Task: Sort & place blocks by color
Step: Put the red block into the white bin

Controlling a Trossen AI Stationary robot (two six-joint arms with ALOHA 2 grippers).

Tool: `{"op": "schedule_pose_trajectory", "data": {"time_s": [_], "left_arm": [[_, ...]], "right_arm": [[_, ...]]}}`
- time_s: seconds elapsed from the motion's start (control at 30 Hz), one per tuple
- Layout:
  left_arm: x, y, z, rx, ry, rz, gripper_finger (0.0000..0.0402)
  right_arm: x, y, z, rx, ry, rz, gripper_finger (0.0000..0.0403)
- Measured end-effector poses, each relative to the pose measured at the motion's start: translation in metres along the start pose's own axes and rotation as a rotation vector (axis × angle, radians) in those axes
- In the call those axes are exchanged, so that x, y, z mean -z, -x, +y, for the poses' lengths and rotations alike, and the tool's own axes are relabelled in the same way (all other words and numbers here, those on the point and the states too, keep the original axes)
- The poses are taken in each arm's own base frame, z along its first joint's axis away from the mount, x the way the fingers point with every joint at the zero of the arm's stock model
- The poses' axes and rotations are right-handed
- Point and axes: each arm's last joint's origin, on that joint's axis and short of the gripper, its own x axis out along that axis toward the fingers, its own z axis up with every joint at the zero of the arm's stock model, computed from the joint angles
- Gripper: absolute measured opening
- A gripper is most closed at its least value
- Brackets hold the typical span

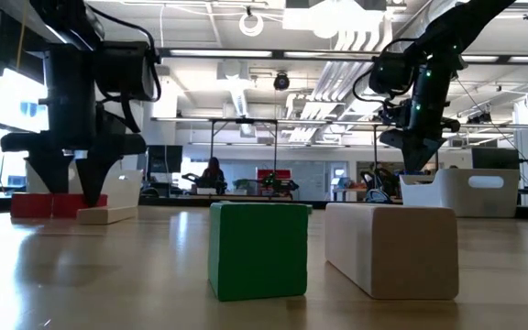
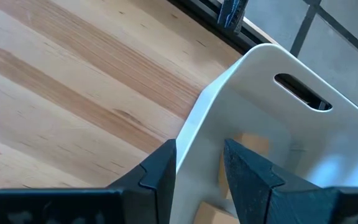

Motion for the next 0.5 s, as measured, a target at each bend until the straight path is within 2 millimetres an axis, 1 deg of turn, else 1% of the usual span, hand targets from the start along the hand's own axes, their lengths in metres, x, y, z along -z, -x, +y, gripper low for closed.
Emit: {"op": "schedule_pose_trajectory", "data": {"time_s": [0.13,0.3,0.43,0.5], "left_arm": [[-0.001,0.0,-0.002,0.021,-0.043,-0.013,0.0197],[-0.002,0.0,-0.004,0.038,-0.112,-0.022,0.0148],[-0.002,0.0,-0.004,0.038,-0.158,-0.028,0.0104],[-0.002,0.001,-0.004,0.038,-0.184,-0.03,0.0101]], "right_arm": [[0.0,0.0,0.0,-0.001,0.0,0.0,0.0122],[0.0,0.002,-0.001,-0.002,-0.011,-0.002,0.0122],[0.001,0.012,-0.001,-0.021,-0.021,-0.041,0.0122],[0.002,0.019,0.001,-0.039,-0.025,-0.067,0.0122]]}}
